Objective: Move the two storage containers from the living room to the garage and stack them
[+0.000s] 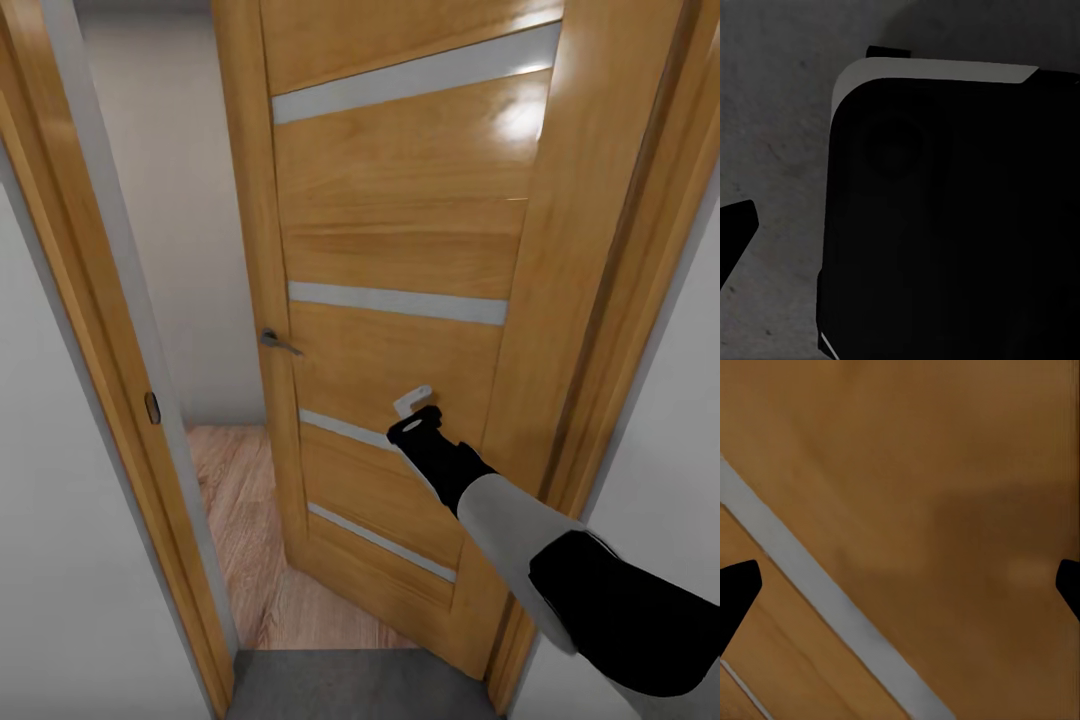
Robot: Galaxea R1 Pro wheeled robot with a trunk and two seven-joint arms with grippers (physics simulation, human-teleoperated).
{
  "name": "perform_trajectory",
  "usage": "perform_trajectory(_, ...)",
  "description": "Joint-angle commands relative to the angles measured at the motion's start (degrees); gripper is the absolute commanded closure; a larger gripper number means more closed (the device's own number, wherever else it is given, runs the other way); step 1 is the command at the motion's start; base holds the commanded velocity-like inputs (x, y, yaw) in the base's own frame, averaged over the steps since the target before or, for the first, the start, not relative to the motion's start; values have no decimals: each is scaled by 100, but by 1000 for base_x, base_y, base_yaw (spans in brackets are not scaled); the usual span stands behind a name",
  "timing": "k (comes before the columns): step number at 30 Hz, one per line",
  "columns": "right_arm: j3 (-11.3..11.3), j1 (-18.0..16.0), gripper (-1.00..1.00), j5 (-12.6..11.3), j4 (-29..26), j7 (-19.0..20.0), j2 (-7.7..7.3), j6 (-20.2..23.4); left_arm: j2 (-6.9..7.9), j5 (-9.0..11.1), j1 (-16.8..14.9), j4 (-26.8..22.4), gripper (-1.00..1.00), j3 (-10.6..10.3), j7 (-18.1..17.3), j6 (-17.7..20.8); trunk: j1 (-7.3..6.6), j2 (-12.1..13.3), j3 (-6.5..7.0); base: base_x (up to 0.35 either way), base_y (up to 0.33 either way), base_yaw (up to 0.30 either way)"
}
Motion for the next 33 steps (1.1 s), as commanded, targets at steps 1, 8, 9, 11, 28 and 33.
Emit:
perform_trajectory(1, 58, -19, -100, 232, -38, -332, 0, 73, 0, 58, 1, -4, -100, 3, 3, -2, 0, -3, -4, 0, 0, 0)
perform_trajectory(8, 19, -19, -100, 223, -718, -284, 0, 138, 0, 58, 1, -4, -100, 7, 3, -2, 0, -3, -4, 0, 0, 0)
perform_trajectory(9, 14, -16, -100, 214, -840, -273, 0, 150, 0, 58, 1, -4, -100, 8, 3, -2, 0, -3, -4, 0, 0, 0)
perform_trajectory(11, 8, 12, -100, 185, -1024, -239, 0, 158, 0, 58, 1, -4, -100, 8, 3, -2, 0, -3, -4, 0, 0, 0)
perform_trajectory(28, 12, 260, -100, -360, -1096, 495, 0, 111, 0, 58, 1, -4, -100, 0, 5, -2, 0, -3, -4, 0, 0, 0)
perform_trajectory(33, 18, 261, -100, -467, -1096, 494, 0, 138, -22, 58, 1, -11, -100, 3, 11, -2, 0, -3, -4, 0, 0, 0)
